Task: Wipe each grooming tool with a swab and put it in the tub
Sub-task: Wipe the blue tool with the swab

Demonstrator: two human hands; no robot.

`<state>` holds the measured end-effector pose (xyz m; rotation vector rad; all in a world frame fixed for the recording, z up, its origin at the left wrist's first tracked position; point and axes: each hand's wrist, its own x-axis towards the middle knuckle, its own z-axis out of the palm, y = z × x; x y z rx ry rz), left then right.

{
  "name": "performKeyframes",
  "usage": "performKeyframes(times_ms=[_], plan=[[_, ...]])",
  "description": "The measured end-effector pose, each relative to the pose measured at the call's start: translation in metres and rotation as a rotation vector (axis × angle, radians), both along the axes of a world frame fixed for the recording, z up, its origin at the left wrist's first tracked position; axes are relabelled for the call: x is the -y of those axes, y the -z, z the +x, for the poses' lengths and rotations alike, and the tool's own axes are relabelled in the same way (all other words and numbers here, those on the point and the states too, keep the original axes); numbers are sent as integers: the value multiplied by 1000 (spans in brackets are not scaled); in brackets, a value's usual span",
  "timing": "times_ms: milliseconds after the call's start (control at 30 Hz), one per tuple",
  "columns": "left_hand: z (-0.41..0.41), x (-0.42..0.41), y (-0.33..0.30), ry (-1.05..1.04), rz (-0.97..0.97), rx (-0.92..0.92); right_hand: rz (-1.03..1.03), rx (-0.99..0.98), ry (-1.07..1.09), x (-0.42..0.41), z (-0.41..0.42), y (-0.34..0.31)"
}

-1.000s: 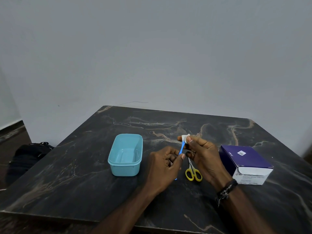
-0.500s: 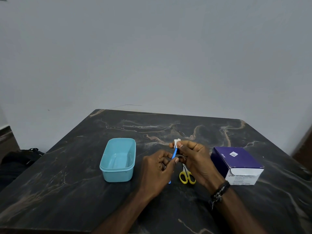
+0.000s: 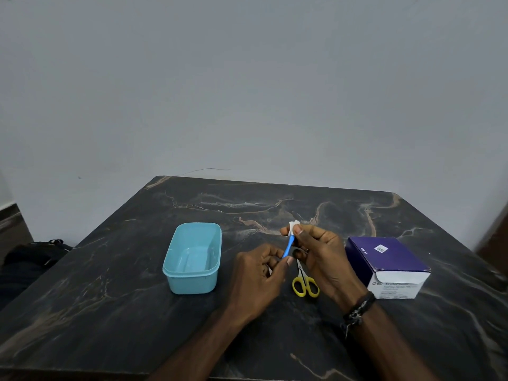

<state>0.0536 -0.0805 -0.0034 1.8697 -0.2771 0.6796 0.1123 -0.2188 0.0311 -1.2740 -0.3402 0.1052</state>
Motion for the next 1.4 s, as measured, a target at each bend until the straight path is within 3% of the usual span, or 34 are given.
performKeyframes(times_ms=[633, 1000, 1400], plan=[[2, -1, 1, -52, -10, 23, -48, -13, -67, -1, -4, -2], [2, 1, 0, -88, -24, 13, 71, -48, 106, 5, 1, -5], [4, -1, -2, -178, -28, 47, -5, -53, 57, -2, -5, -4]])
